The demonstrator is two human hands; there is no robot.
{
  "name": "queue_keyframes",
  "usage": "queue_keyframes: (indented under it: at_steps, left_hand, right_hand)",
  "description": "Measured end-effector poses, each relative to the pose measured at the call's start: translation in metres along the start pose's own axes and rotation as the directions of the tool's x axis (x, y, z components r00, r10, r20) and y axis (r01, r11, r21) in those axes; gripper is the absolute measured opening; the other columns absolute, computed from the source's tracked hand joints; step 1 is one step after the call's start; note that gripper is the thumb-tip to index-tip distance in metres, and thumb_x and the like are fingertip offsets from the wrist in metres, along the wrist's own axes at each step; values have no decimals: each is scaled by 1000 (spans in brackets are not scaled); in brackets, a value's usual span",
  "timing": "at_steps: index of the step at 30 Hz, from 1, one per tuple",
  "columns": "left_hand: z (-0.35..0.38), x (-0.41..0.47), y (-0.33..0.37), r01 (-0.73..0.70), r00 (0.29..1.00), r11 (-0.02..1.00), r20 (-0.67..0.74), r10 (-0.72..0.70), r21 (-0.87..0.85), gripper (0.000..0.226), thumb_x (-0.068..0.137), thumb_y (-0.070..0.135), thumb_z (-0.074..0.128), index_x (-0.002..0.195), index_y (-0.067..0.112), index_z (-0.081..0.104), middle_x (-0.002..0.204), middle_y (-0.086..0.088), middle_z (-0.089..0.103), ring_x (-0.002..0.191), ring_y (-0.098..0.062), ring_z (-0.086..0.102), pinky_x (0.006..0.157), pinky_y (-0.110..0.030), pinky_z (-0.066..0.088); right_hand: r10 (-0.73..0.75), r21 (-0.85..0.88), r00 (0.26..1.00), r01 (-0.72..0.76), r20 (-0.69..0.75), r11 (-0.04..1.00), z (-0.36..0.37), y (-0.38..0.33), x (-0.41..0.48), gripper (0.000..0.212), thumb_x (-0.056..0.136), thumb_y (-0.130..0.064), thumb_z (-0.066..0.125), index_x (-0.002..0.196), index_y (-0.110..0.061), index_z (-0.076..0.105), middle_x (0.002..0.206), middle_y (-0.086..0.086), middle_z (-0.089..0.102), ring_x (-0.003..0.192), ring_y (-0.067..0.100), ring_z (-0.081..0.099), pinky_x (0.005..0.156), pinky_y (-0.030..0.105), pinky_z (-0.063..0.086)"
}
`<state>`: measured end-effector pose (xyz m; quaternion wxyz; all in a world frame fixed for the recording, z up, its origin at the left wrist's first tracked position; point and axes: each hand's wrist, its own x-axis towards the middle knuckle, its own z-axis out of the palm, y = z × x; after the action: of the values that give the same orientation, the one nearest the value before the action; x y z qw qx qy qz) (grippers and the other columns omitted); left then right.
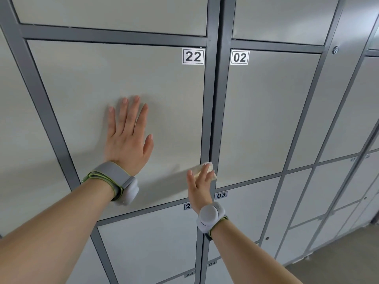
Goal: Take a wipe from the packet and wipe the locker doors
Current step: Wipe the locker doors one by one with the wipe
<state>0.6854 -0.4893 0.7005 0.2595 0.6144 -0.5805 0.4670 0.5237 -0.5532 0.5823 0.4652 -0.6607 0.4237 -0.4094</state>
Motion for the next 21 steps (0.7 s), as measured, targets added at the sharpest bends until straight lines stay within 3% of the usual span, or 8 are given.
queue_keyframes:
  at_steps: [3,7,10,13,15,21]
  left_hand:
    - [-5,4,-4,8,1000,1000,-14,-8,16,62,87,26,38,142,-3,30,151,-23,24,140,-37,11,116,-41,-10]
    - [-11,10,-7,17,1000,1000,-26,-17,18,63,88,26,37,143,-3,29,152,-22,23,140,-36,11,115,-43,-8]
    - [-16,13,-10,28,999,999,-34,-27,18,63,88,27,36,144,-2,28,153,-22,22,141,-36,10,115,-42,-9]
    - [-19,16,-12,28,998,999,-49,-27,22,64,87,26,37,144,-1,27,153,-22,22,141,-36,11,115,-41,-9]
    - [-21,20,-12,27,998,999,-59,-26,18,64,87,26,37,144,0,26,152,-22,22,141,-36,11,115,-41,-9]
    - [-25,37,-13,27,997,999,-65,-29,-21,64,87,26,35,144,0,24,153,-22,22,141,-35,12,115,-40,-7]
  right_hand:
    - [-217,-118,976,214,-15,970,-2,-13,8,72,98,-44,36,149,-24,-12,153,4,-29,141,13,-23,112,27,-4]
    - [-379,-273,924,354,-44,895,-9,-22,24,78,91,-63,26,147,-26,-14,155,3,-26,134,1,-25,111,23,-8]
    - [-362,-345,932,338,-3,875,-8,-6,17,94,72,-86,7,141,-30,-22,154,5,-28,142,13,-22,117,31,-3]
    - [-289,-369,957,277,22,887,-7,5,10,110,59,-93,-5,144,-25,-21,154,8,-27,144,23,-17,118,36,1]
    - [-283,-370,959,269,17,889,-7,-3,13,114,59,-93,-2,146,-22,-19,154,9,-26,144,25,-17,117,35,-2]
    - [-468,-419,884,422,-8,804,-27,-66,39,105,67,-87,-2,149,-21,-13,154,10,-26,143,20,-22,114,32,-10]
